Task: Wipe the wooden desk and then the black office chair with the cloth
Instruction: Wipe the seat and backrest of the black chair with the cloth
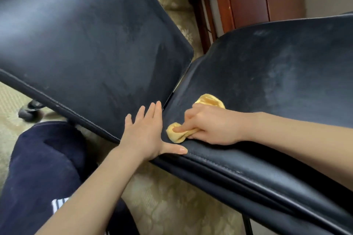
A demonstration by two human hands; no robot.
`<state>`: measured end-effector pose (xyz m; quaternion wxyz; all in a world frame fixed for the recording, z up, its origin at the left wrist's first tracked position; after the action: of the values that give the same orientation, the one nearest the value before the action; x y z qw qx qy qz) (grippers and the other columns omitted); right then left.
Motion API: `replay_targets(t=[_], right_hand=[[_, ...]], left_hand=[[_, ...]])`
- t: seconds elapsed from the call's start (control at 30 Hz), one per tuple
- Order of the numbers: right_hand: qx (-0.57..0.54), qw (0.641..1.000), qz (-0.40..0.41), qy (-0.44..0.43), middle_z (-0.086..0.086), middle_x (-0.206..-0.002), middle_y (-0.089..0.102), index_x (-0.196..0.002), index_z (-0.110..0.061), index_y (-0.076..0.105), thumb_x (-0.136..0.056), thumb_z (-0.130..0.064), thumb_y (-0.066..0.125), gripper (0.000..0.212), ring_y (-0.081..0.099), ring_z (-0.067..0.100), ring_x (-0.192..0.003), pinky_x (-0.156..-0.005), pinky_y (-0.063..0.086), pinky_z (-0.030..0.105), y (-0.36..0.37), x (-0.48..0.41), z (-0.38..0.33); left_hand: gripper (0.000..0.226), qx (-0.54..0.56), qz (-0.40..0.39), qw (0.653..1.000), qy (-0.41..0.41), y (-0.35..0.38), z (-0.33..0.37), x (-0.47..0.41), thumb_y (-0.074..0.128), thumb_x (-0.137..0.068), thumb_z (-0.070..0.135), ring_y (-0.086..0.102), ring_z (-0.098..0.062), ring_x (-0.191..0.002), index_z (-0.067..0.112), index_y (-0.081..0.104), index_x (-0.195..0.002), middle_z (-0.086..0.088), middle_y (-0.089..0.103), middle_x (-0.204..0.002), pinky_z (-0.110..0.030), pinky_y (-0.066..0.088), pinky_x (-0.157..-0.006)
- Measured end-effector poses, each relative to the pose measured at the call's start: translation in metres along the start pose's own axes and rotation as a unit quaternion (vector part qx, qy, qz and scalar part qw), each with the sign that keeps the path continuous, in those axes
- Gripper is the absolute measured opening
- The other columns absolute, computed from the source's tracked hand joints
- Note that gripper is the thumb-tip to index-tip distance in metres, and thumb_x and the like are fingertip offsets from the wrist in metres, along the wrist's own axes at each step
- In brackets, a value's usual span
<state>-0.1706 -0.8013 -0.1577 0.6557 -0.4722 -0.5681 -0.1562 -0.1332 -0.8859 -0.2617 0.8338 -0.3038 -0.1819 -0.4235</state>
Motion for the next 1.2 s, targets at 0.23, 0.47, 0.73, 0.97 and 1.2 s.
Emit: replay_targets(t=[0.23, 0.47, 0.73, 0.97, 1.2], right_hand=[[-0.027, 0.999, -0.001, 0.022, -0.009, -0.088, 0.050, -0.123, -0.034, 0.061, -0.093, -0.023, 0.053, 0.033, 0.040, 0.006, -0.084, -0.080, 0.025, 0.009, -0.019, 0.084, 0.013], [0.171, 0.967, 0.072, 0.175, 0.006, -0.093, 0.057, -0.109, -0.032, 0.064, -0.091, -0.011, 0.045, 0.034, 0.051, 0.023, -0.088, -0.076, 0.039, 0.037, -0.031, 0.055, 0.096], [0.226, 0.935, 0.033, 0.273, 0.012, -0.109, 0.050, -0.121, -0.018, 0.058, -0.092, -0.010, 0.043, 0.033, 0.042, 0.025, -0.094, -0.075, 0.029, 0.030, -0.021, -0.047, 0.136], [0.201, 0.963, -0.051, 0.171, 0.010, -0.115, 0.058, -0.107, -0.012, 0.059, -0.092, -0.018, 0.043, 0.022, 0.051, 0.026, -0.107, -0.080, 0.029, 0.029, 0.034, -0.104, 0.075], [0.098, 0.989, -0.091, 0.063, 0.009, -0.117, 0.059, -0.131, -0.017, 0.052, -0.100, -0.025, 0.033, 0.037, 0.046, 0.023, -0.106, -0.083, 0.026, 0.029, 0.046, -0.084, 0.018]], left_hand=[[0.130, -0.023, -0.010, 0.999, 0.021, -0.008, 0.010, 0.003, 0.054, -0.058, 0.082, -0.007, -0.023, -0.146, 0.017, -0.012, -0.149, 0.003, -0.007, -0.159, -0.051, 0.001, -0.116], [0.134, -0.024, 0.009, 1.000, 0.010, -0.004, 0.016, -0.001, 0.050, -0.056, 0.084, -0.007, -0.024, -0.146, 0.012, -0.014, -0.148, 0.001, -0.008, -0.159, -0.051, 0.001, -0.116], [0.144, 0.037, 0.068, 0.997, -0.001, 0.014, 0.012, -0.007, 0.034, -0.038, 0.092, -0.009, -0.023, -0.146, 0.013, -0.017, -0.147, 0.003, -0.009, -0.159, -0.050, 0.000, -0.116], [0.148, 0.047, 0.113, 0.992, -0.026, 0.019, 0.007, -0.003, 0.022, -0.031, 0.094, -0.009, -0.023, -0.145, 0.011, -0.018, -0.146, 0.003, -0.010, -0.158, -0.050, -0.001, -0.115], [0.134, 0.007, 0.098, 0.994, -0.053, 0.017, 0.007, 0.011, 0.045, -0.056, 0.087, -0.008, -0.026, -0.145, 0.010, -0.018, -0.147, 0.000, -0.010, -0.158, -0.053, 0.001, -0.114]])
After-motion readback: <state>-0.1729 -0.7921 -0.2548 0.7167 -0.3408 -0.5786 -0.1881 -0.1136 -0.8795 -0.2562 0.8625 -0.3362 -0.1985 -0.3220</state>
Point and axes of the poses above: each hand's wrist, its own x-axis away from the middle knuckle, its own y-axis out of the palm, z = x × y, the point moved 5 cm from there along -x, towards the middle knuckle
